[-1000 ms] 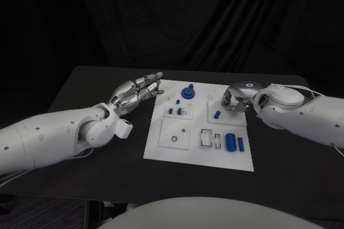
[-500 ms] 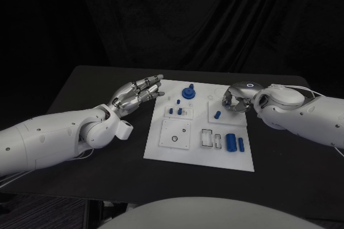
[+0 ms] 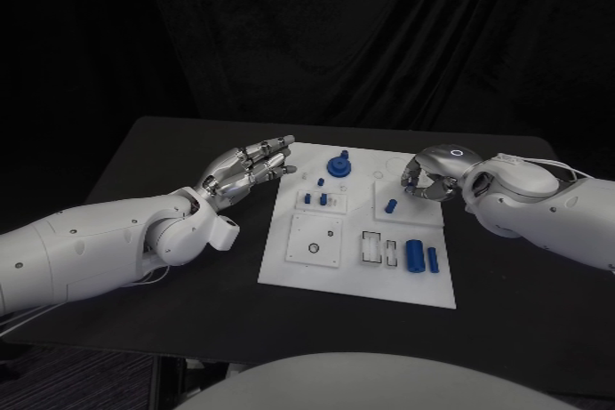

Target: Assemble the parts on the task board

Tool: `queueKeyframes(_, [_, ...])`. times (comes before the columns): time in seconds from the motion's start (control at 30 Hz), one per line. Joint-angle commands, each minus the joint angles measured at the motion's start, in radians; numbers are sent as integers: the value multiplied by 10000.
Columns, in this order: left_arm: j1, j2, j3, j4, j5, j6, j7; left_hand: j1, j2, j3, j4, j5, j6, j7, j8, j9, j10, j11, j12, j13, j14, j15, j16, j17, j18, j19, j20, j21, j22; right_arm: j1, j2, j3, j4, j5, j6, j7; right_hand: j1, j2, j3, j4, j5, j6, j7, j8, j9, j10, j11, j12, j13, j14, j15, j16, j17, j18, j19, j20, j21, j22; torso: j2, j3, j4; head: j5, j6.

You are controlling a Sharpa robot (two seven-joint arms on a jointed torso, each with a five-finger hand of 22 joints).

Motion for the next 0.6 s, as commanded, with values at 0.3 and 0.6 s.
queueKeyframes(0.3, [-25,29,10,0,35,91,597,140,6,-2,-76,80,39,34,34,8,35,-43,53,14,47,13,28,6,-18,37,-14,20,-74,651,-614,37,1397,-25,-1103,-45,40,-7,-15,-59,61,75,6,36,28,77,7,-85,-24,570,-2,21,1521,-31,32,-1,31,1744,-14,-17,-21,90,-3])
queueKeyframes(0.6, [-26,95,10,-22,36,88,562,194,60,19,-108,107,8,39,24,2,16,-38,35,9,-3,-1,12,-5,-44,-42,-28,-21,-220,682,-776,3,3011,27,-471,-130,32,-10,-15,-63,69,-11,72,-13,77,140,45,-152,-61,569,86,18,1512,-29,9,52,-8,1731,5,-20,-3,74,-3])
